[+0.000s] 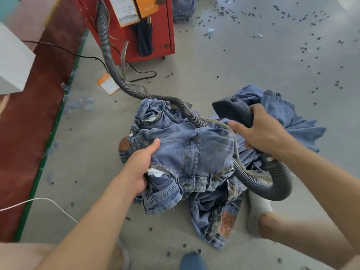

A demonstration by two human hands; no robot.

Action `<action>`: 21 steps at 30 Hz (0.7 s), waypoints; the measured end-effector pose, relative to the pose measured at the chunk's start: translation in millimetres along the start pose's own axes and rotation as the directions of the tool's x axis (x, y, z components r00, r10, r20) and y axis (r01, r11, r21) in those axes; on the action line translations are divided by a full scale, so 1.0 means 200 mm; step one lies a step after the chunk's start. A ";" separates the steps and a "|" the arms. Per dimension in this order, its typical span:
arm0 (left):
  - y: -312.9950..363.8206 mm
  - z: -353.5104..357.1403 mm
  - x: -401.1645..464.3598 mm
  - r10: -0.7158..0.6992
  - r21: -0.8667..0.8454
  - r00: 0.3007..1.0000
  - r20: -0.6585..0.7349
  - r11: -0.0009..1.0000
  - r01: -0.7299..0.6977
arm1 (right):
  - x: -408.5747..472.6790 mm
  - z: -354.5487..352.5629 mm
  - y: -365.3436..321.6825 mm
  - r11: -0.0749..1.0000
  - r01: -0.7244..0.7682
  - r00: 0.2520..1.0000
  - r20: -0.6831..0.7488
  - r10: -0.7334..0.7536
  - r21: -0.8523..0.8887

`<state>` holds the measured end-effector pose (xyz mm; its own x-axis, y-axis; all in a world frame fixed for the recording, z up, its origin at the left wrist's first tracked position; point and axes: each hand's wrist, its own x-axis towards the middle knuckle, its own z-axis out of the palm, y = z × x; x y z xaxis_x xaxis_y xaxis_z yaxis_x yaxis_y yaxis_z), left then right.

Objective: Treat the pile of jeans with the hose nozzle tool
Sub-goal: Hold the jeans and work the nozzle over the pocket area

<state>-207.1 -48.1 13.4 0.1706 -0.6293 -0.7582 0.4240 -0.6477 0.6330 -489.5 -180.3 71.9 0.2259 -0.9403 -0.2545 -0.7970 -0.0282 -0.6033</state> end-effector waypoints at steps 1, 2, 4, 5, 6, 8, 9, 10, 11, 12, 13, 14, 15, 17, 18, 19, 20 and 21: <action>0.00 0.00 0.00 0.007 -0.020 1.000 0.002 1.000 -0.007 | -0.02 -0.05 -0.02 0.998 0.044 0.999 0.020 -0.043 -0.035; 0.00 0.00 0.01 0.012 -0.036 1.000 0.008 0.999 -0.012 | -0.04 -0.10 -0.05 0.994 0.090 0.994 0.074 -0.086 -0.053; 0.01 0.01 0.01 0.024 -0.071 0.999 0.031 0.997 -0.022 | -0.10 -0.14 -0.11 0.983 0.167 0.957 0.253 -0.144 -0.072; 0.00 0.02 0.01 0.029 -0.090 0.998 0.053 0.996 -0.025 | -0.12 -0.12 -0.13 0.976 0.195 0.927 0.341 -0.154 -0.091; 0.00 0.03 0.00 0.034 -0.104 0.996 0.078 0.994 -0.026 | -0.13 -0.08 -0.14 0.965 0.226 0.904 0.399 -0.156 -0.134; 0.00 0.04 0.00 0.046 -0.131 0.991 0.124 0.991 -0.030 | -0.12 0.03 -0.15 0.932 0.245 0.918 0.373 -0.136 -0.265; 0.00 0.03 -0.01 0.052 -0.151 0.985 0.165 0.988 -0.026 | -0.10 0.08 -0.16 0.929 0.208 0.947 0.301 -0.113 -0.306; 0.00 0.03 -0.03 0.054 -0.166 0.974 0.220 0.986 -0.017 | -0.09 0.10 -0.16 0.938 0.149 0.974 0.210 -0.085 -0.312; 0.01 0.01 -0.04 0.052 -0.169 0.958 0.282 0.986 -0.004 | -0.07 0.10 -0.16 0.954 0.088 0.991 0.119 -0.055 -0.288; 0.01 -0.01 -0.05 0.045 -0.161 0.936 0.348 0.987 0.012 | -0.06 0.08 -0.16 0.970 0.044 0.998 0.052 -0.033 -0.239; 0.01 -0.03 -0.07 0.038 -0.158 0.910 0.412 0.987 0.030 | -0.06 0.04 -0.16 0.983 0.023 1.000 0.016 -0.020 -0.183; 0.02 -0.05 -0.08 0.033 -0.166 0.885 0.465 0.985 0.051 | -0.07 0.01 -0.17 0.990 0.025 1.000 0.006 -0.024 -0.139; 0.02 -0.06 -0.09 0.035 -0.189 0.866 0.498 0.980 0.069 | -0.08 -0.03 -0.17 0.992 0.046 0.999 0.015 -0.045 -0.115; 0.05 -0.09 -0.11 0.070 -0.255 0.848 0.526 0.964 0.078 | -0.13 -0.07 -0.19 0.987 0.116 0.991 0.083 -0.107 -0.111; 0.06 -0.10 -0.12 0.099 -0.278 0.844 0.527 0.959 0.061 | -0.16 -0.08 -0.21 0.980 0.163 0.980 0.133 -0.147 -0.111; 0.07 -0.11 -0.13 0.126 -0.290 0.846 0.519 0.956 0.036 | -0.18 -0.09 -0.23 0.970 0.217 0.964 0.179 -0.194 -0.114; 0.08 -0.12 -0.13 0.143 -0.290 0.858 0.494 0.957 0.008 | -0.20 -0.09 -0.25 0.956 0.266 0.948 0.213 -0.237 -0.121; 0.08 -0.13 -0.14 0.154 -0.285 0.874 0.461 0.958 -0.019 | -0.21 -0.10 -0.27 0.945 0.300 0.936 0.233 -0.265 -0.128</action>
<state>-180.9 -30.0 40.3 -0.1957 -0.8479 -0.4927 0.6567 -0.4865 0.5763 -468.0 -145.3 130.2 0.5534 -0.7931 -0.2545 -0.7575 -0.3522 -0.5497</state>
